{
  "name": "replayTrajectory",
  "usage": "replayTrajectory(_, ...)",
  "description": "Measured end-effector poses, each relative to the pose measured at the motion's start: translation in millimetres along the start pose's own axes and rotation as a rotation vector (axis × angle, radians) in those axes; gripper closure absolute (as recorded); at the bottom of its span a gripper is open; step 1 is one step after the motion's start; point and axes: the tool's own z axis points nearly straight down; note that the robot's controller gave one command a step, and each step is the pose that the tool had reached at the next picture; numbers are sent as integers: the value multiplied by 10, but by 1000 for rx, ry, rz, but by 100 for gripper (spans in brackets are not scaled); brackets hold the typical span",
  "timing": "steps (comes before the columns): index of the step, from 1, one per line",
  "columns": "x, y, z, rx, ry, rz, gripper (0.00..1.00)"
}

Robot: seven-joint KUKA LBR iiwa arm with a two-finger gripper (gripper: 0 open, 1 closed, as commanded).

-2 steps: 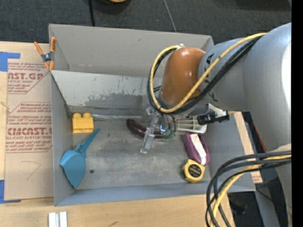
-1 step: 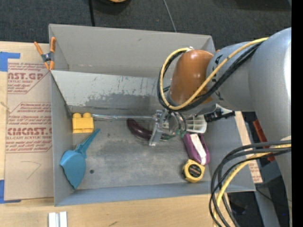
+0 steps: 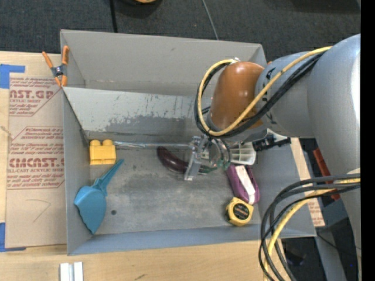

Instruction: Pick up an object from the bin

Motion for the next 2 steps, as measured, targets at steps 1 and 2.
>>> replayTrajectory(1, 0, 2, 0, 0, 0, 0, 100)
replayTrajectory(2, 0, 2, 0, -1, 0, 0, 100)
